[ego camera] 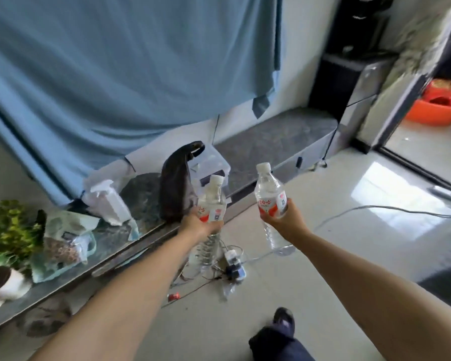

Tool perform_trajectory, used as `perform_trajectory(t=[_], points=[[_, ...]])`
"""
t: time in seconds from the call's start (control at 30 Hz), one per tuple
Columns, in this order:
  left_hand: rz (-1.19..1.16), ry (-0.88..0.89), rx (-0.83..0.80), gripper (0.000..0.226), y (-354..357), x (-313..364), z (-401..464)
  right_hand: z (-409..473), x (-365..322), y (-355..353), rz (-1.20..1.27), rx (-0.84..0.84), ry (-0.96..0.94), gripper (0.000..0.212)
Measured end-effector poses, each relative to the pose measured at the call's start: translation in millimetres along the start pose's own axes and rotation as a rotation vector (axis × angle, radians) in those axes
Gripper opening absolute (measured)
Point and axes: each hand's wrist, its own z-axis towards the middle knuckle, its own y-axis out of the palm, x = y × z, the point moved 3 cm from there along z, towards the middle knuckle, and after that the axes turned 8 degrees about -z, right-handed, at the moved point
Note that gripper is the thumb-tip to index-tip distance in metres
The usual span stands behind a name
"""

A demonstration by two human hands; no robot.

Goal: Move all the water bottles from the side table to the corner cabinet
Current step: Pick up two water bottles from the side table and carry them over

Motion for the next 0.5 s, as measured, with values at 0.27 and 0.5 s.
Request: perform_trajectory(t=[0.27,0.5], points=[[0.048,0.100,-0.270,0.056,168,85,85,100,71,-124,-0.083,0.145,0.125,0.053],[0.028,0.136,-0.279,0.031,292,173,158,212,100,-233,-0.119,0.164,0.156,0.060]])
